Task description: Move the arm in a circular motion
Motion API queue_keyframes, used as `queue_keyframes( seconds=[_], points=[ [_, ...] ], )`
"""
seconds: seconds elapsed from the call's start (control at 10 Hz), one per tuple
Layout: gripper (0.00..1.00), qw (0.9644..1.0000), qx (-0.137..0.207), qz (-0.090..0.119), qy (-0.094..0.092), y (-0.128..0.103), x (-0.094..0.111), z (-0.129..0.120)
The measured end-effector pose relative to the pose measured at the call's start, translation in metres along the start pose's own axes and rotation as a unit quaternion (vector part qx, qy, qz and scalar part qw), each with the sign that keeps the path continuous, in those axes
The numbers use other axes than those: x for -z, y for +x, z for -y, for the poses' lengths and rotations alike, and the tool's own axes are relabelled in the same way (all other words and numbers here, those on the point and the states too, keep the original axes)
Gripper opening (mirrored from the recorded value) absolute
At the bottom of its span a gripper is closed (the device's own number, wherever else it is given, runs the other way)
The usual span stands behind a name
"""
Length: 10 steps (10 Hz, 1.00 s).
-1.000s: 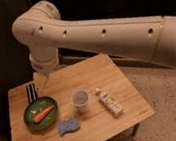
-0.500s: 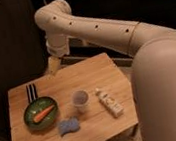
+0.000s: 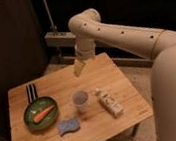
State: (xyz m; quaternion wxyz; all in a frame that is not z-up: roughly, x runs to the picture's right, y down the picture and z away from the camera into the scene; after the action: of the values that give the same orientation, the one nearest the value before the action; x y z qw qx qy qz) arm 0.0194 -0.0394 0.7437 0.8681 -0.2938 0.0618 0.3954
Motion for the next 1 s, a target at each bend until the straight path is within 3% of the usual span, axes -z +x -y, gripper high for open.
queue_keyframes(
  seconds=[0.3, 0.6, 0.8, 1.0],
  points=[
    [0.80, 0.9977, -0.064, -0.021, 0.009, 0.071, -0.002, 0.033],
    [0.80, 0.9918, -0.124, -0.029, 0.018, 0.143, 0.000, 0.052],
    [0.80, 0.9888, -0.145, -0.021, 0.029, 0.192, 0.007, 0.052],
    [0.80, 0.9885, -0.146, -0.012, 0.040, 0.217, 0.020, 0.037]
  ],
)
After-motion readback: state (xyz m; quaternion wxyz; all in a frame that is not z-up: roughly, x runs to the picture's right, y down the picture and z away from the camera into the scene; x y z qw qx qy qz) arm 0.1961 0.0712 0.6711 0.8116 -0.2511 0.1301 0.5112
